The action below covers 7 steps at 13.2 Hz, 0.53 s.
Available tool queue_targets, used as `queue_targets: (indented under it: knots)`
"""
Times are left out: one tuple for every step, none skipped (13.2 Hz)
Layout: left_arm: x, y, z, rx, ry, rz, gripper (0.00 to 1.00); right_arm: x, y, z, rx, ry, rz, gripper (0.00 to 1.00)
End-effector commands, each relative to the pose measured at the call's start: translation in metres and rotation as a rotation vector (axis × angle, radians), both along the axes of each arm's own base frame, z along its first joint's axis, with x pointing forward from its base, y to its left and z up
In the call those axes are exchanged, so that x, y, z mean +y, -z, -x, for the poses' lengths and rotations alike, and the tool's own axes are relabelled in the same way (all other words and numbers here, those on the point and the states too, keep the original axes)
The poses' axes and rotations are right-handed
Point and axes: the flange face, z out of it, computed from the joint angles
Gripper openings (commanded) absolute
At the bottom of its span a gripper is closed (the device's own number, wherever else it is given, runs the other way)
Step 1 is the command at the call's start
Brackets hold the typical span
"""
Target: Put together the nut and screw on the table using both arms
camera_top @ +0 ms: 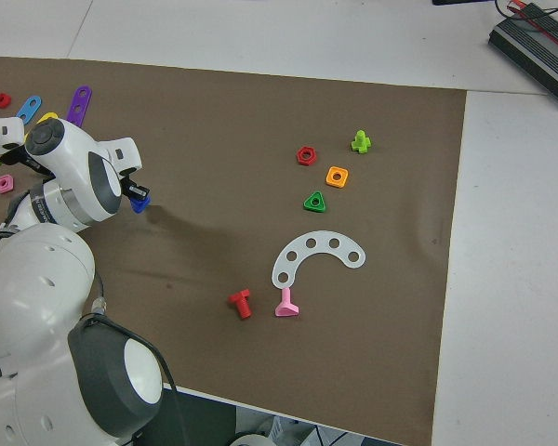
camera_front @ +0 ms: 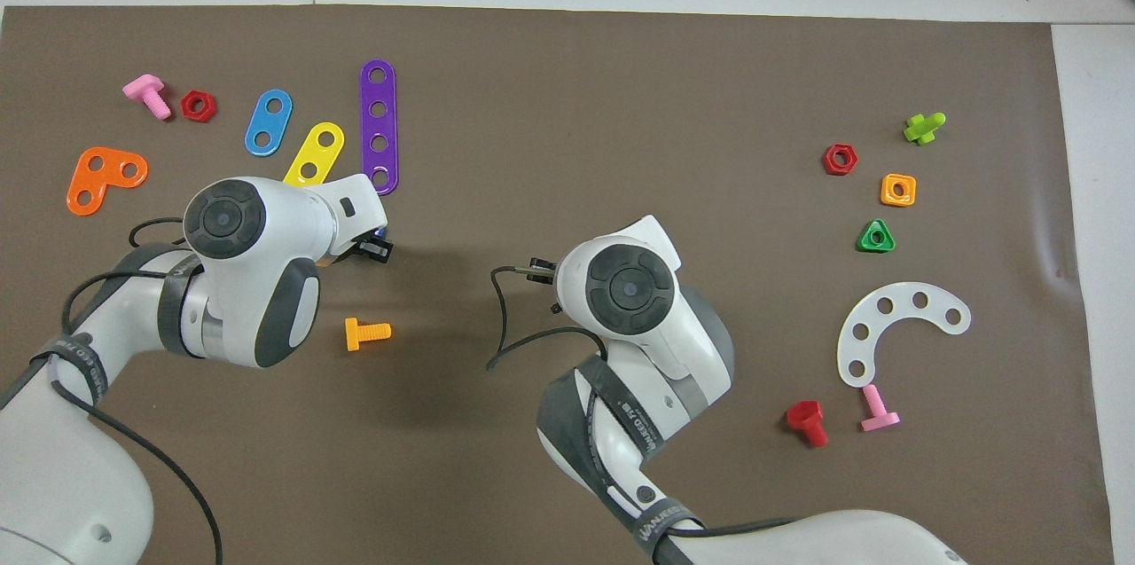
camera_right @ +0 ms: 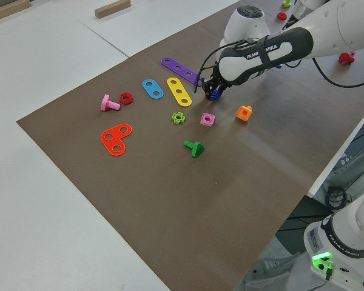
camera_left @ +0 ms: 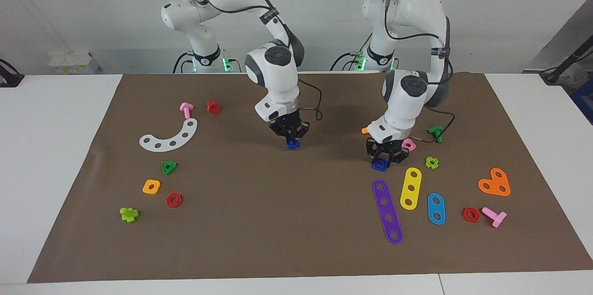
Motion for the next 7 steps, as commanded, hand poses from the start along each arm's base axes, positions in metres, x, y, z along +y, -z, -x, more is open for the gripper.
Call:
queue_targets:
  knots:
    - [-0.007, -0.004, -0.008, 0.069, -0.130, -0.016, 0.00, 0.035, 0.008, -0.005, 0.018, -0.006, 0.017, 0.00]
    - [-0.009, -0.007, -0.009, 0.076, -0.158, -0.015, 0.00, 0.036, 0.010, -0.003, 0.003, -0.027, 0.042, 0.00]
    - [-0.010, -0.008, -0.010, 0.082, -0.193, -0.014, 0.00, 0.035, 0.011, -0.003, -0.007, -0.046, 0.067, 0.00]
    - [-0.020, -0.014, -0.010, 0.080, -0.226, -0.011, 0.00, 0.034, 0.012, -0.002, -0.006, -0.056, 0.086, 0.00]
    - [-0.028, -0.018, -0.010, 0.088, -0.257, -0.009, 0.00, 0.033, 0.015, -0.001, -0.005, -0.061, 0.096, 0.00]
    - [-0.034, -0.022, -0.010, 0.096, -0.288, -0.002, 0.00, 0.032, 0.017, -0.001, -0.006, -0.068, 0.105, 0.00]
    - [-0.044, -0.025, -0.009, 0.105, -0.304, 0.009, 0.00, 0.030, 0.017, -0.002, -0.005, -0.065, 0.106, 0.15]
